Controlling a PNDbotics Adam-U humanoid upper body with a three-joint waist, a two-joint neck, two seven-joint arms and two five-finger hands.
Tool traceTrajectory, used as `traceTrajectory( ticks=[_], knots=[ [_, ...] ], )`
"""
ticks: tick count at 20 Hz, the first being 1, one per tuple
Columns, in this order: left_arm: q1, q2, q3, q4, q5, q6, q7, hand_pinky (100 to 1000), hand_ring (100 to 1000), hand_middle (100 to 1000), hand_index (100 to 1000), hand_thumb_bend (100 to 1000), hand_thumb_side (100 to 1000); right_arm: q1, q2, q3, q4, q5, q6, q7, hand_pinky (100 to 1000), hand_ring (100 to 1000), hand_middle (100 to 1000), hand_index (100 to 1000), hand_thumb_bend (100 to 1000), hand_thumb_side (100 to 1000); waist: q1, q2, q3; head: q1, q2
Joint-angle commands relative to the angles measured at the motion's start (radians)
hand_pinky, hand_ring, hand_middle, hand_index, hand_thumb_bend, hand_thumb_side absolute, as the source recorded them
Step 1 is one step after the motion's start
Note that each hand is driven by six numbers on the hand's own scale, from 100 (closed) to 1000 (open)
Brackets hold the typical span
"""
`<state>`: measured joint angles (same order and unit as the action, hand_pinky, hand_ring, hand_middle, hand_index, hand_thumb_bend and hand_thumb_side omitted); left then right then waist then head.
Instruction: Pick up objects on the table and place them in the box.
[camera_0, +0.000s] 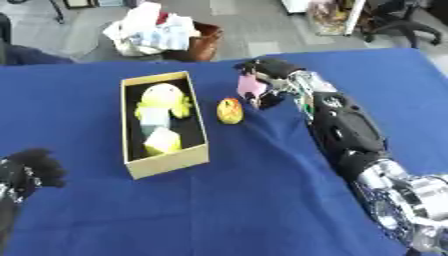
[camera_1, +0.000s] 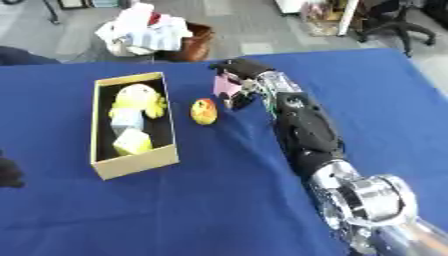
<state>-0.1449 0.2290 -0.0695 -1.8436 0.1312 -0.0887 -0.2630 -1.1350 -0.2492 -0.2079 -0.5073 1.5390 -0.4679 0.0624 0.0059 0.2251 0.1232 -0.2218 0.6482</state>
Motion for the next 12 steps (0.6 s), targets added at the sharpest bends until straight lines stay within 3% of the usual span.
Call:
traceTrajectory(
  ticks=[1, 5, 8, 9, 12],
  knots=[
    [-0.013, 0.019, 0.001, -0.020, 0.004, -0.002, -0.002, 639, 657, 627, 793, 100, 814, -0.012, -0.007, 0.005, -0.008, 0.037, -0.003, -0.039, 780, 808, 816, 1000, 100, 175, -0.008, 0.000, 0.001, -0.004, -0.013],
    [-0.013, 0.018, 0.000, -0.020, 0.005, -0.002, -0.004, 639, 657, 627, 793, 100, 814, -0.011, -0.004, 0.004, -0.005, 0.063, -0.004, -0.067, 712, 734, 733, 1000, 100, 173, -0.008, -0.001, 0.000, -0.006, -0.013],
    [-0.014, 0.018, 0.000, -0.020, 0.006, -0.002, -0.004, 639, 657, 627, 793, 100, 813, -0.009, -0.004, 0.004, -0.001, 0.071, -0.008, -0.081, 652, 668, 678, 948, 100, 169, -0.008, -0.002, 0.000, -0.008, -0.014],
    [-0.014, 0.018, 0.001, -0.020, 0.006, -0.002, -0.004, 640, 657, 627, 793, 100, 813, -0.009, -0.004, 0.004, 0.001, 0.073, -0.009, -0.083, 655, 673, 682, 952, 100, 170, -0.008, -0.002, 0.000, -0.009, -0.014],
    [-0.014, 0.018, 0.000, -0.021, 0.007, -0.002, -0.005, 640, 657, 627, 793, 100, 814, -0.008, -0.003, 0.004, 0.003, 0.072, -0.010, -0.088, 730, 773, 815, 1000, 100, 171, -0.008, -0.002, -0.001, -0.010, -0.014]
  ],
)
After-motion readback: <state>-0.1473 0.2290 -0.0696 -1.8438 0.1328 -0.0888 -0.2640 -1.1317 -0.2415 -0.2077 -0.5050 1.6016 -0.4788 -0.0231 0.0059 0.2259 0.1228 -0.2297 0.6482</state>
